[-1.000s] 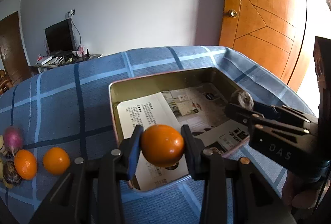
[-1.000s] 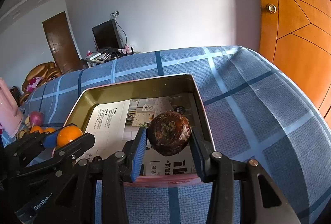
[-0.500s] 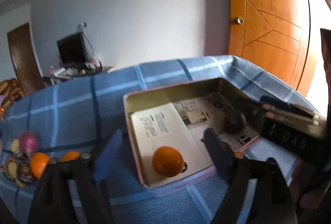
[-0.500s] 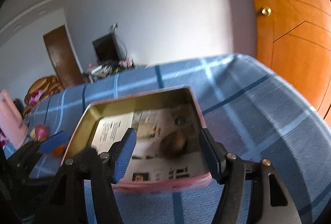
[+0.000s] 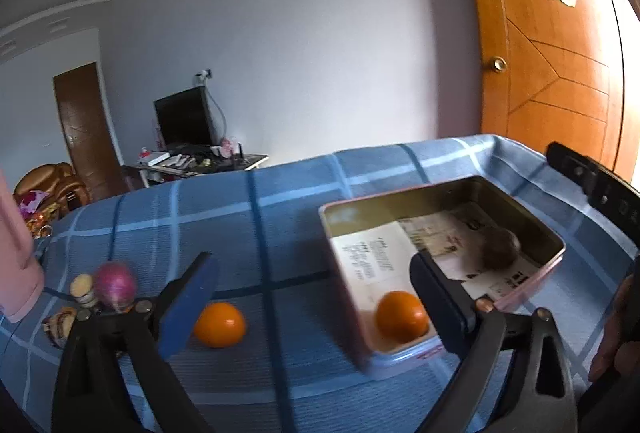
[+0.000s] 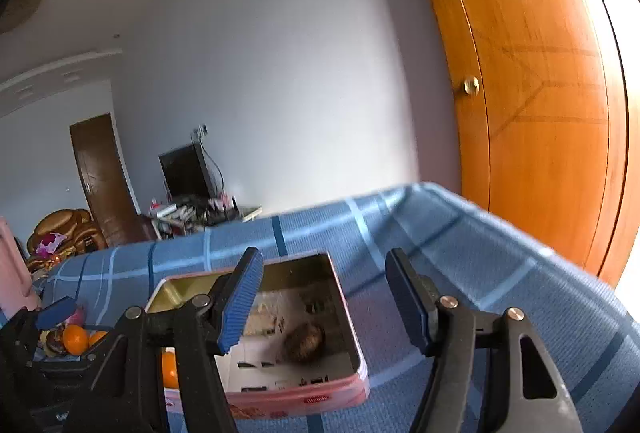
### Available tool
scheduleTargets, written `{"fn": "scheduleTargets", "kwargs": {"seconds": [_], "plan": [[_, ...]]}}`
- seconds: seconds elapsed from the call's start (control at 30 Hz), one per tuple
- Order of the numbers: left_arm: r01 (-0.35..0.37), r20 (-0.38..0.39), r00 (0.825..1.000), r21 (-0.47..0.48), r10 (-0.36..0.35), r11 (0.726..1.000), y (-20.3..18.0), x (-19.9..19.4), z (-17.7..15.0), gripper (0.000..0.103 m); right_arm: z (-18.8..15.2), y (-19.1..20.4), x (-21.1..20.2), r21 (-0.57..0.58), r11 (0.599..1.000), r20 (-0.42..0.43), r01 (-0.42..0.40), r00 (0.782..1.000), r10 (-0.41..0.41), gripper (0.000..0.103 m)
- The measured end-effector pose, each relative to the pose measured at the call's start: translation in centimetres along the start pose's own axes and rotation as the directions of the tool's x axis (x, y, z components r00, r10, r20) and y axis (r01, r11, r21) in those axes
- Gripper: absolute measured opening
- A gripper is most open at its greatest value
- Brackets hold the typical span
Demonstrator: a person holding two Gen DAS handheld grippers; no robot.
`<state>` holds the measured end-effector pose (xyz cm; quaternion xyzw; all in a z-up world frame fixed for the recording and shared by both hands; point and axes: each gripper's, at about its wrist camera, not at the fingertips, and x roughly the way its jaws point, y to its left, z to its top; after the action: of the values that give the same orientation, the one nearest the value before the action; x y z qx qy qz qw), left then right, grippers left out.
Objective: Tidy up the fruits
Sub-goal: 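Open the right tool over the tin while the left tool drops the orange inside, then withdraw both tools from the tin back toward the remaining fruits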
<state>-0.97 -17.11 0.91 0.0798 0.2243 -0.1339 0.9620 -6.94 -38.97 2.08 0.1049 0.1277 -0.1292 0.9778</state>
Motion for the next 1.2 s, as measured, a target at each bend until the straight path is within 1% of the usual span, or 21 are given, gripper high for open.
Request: {"fn": "scheduleTargets", "kwargs": {"seconds": [0.03, 0.07, 0.23, 0.4, 0.53, 0.77, 0.9, 1.2], "plan": [[-0.003, 0.003, 1.000, -0.011, 0.003, 1.000, 0.5, -0.1, 0.0, 0.100, 0.0, 0.2, -0.3, -0.011, 1.000, 0.012, 0.008, 1.000, -0.008, 0.074], [-0.004, 0.004, 1.000, -0.017, 0.004, 1.000, 0.7, -0.2, -0.1, 0.100, -0.1, 0.4, -0.4, -0.023, 1.000, 0.019, 0.017, 1.000, -0.016, 0.075], [-0.022, 0.006, 1.000, -0.030, 0.022, 0.999, 1.8, -0.4, -0.4, 0.100, -0.2, 1.0, -0.5, -0.047, 0.998, 0.007, 0.030, 1.000, -0.030, 0.075], [-0.019, 0.004, 1.000, -0.023, 0.019, 1.000, 2.2, -0.6, -0.7, 0.100, -0.4, 1.0, -1.1, -0.029, 0.997, 0.026, 0.070, 0.997, -0.069, 0.075], [-0.018, 0.003, 1.000, -0.029, 0.018, 0.999, 3.1, -0.9, -1.0, 0.100, -0.7, 1.4, -1.7, -0.023, 0.996, 0.026, 0.081, 0.996, -0.080, 0.075], [-0.026, -0.006, 1.000, -0.057, 0.025, 0.998, 5.2, -1.2, -1.5, 0.100, -1.2, 2.9, -2.1, -0.048, 0.996, 0.016, 0.078, 0.997, -0.077, 0.075], [-0.028, -0.017, 0.999, -0.074, 0.027, 0.997, 6.7, -1.2, -1.7, 0.100, -1.6, 3.9, -2.0, -0.044, 0.997, -0.017, 0.059, 0.998, -0.060, 0.075], [-0.056, -0.017, 0.998, -0.084, 0.055, 0.995, 9.4, -1.7, -2.3, 0.100, -2.8, 8.7, -2.0, -0.070, 0.998, -0.051, -0.008, 0.999, 0.005, 0.075]]}}
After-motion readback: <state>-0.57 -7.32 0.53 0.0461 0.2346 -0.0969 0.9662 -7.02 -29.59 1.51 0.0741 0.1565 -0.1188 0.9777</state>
